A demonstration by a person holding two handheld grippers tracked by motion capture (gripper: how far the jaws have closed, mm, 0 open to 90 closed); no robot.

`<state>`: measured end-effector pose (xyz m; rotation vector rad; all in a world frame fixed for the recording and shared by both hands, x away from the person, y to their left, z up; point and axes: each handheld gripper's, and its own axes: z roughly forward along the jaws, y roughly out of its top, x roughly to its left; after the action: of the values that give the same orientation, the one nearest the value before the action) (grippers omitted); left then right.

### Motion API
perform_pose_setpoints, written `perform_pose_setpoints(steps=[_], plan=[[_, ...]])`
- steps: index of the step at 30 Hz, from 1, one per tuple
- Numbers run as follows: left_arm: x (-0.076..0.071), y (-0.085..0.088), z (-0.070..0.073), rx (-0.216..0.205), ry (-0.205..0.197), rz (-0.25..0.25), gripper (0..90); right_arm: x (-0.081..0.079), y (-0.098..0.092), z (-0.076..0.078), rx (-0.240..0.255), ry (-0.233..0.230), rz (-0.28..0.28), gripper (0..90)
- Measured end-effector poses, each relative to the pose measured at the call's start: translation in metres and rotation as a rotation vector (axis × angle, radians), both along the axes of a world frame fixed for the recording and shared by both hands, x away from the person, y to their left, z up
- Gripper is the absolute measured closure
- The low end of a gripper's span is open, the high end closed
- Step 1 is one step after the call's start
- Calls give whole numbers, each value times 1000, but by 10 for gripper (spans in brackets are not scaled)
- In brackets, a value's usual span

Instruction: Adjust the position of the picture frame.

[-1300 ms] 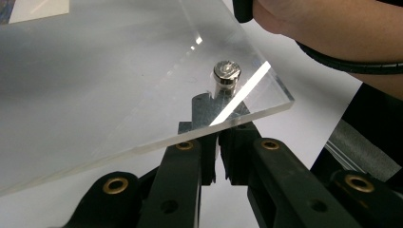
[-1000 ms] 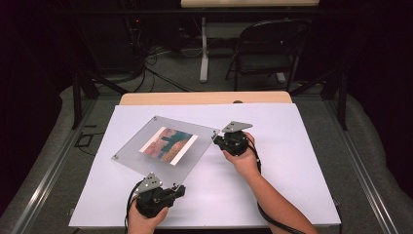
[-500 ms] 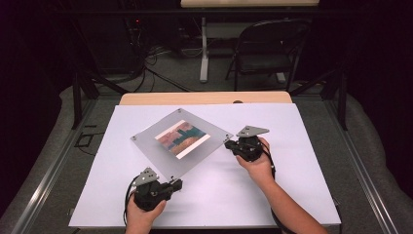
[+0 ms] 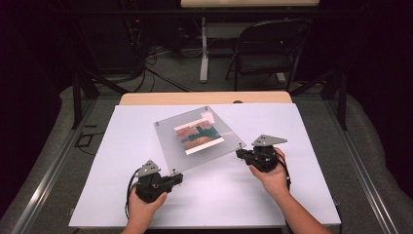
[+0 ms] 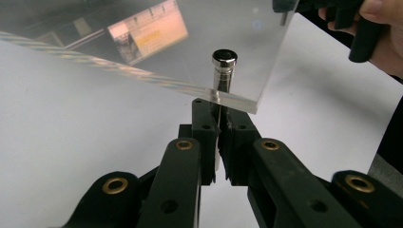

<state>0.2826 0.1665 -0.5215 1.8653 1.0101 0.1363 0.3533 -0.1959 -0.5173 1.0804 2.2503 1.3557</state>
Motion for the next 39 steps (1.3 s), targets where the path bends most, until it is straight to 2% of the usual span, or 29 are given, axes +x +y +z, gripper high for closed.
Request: perform_pose_setpoints(steps=[7,13,18,20,29,39], plan=[[12,2,2,-1,-1,14,855,-12,-6,4,26,15,-10,855],[25,3,0,17,-4,32,855,-25,-8,2,46,34,-10,854],[34,4,0,31,0,29,854,-31,-9,-1,58,42,-10,854],[36,2,-1,36,1,21,853,-30,-10,-2,53,40,-17,854],[49,0,-6,58,7,52,853,-23,-7,-9,41,36,-39,854],[64,-2,-12,56,19,74,848,-13,-4,-14,29,43,-64,854]])
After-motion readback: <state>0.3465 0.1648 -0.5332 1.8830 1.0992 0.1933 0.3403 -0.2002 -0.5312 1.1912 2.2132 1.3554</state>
